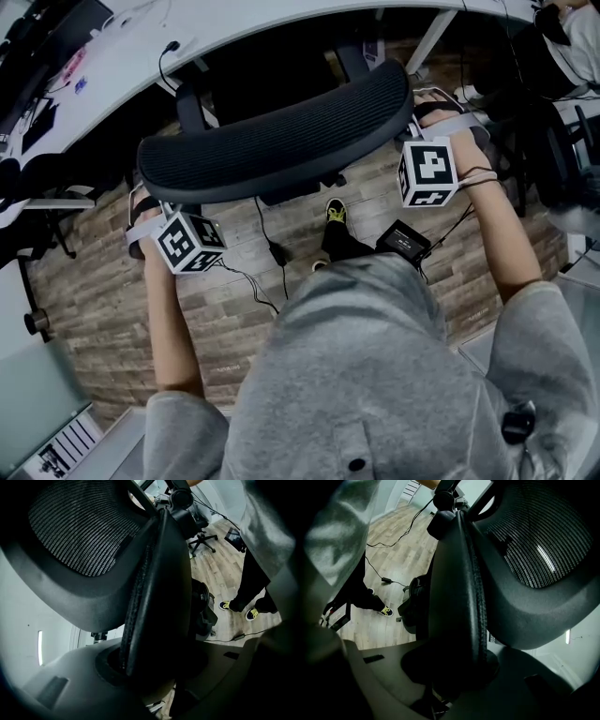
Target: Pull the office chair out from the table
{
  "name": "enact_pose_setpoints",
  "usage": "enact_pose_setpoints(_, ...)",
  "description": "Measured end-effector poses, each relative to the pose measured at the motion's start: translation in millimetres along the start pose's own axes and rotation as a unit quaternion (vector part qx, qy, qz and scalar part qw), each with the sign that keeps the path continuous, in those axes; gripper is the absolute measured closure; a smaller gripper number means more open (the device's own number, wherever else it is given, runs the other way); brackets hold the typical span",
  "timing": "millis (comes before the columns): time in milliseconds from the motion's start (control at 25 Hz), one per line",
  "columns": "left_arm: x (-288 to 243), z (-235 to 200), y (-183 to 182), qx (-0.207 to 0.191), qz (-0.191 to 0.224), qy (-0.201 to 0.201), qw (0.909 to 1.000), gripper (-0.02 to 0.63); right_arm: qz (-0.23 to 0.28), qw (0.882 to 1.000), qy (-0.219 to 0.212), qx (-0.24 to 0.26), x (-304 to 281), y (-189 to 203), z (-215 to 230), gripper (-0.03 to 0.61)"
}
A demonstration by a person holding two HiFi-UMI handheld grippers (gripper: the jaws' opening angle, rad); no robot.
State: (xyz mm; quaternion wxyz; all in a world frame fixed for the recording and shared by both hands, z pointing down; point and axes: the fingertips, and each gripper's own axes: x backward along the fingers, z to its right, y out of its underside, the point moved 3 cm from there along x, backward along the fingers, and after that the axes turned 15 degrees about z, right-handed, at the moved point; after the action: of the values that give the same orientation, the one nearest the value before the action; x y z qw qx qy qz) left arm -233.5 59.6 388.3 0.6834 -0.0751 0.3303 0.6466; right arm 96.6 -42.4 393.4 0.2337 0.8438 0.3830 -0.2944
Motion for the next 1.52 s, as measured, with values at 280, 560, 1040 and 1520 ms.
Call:
enact_pose_setpoints(280, 28.2, 22.7, -5.7, -0.001, -0.001, -0.002, 1.0000, 0.409, 0.000, 1.000, 0.002, -0.001, 25.1, -10.6, -25.0, 0.483)
enact_pose_setpoints(560, 57.3, 50.4, -19.1, -0.001, -0.002, -0.006, 1.0000, 0.407, 0.003, 1.000, 0.006, 0.001, 52.9, -15.7, -54.3, 0.482)
enact_pose_setpoints(1040, 99.1, 88.7, -35.9, -0.001, -0.007, -0.004, 1.0000, 0.406, 0.004, 1.000, 0.008, 0.001, 92.1, -24.9, -94.7, 0.482)
enact_pose_setpoints(1520, 119.8, 105.2, -43.2, 0.002, -0.009, -0.003, 1.0000, 0.405, 0.006, 1.000, 0.007, 0.002, 110.7, -30.4, -111.6, 0.482)
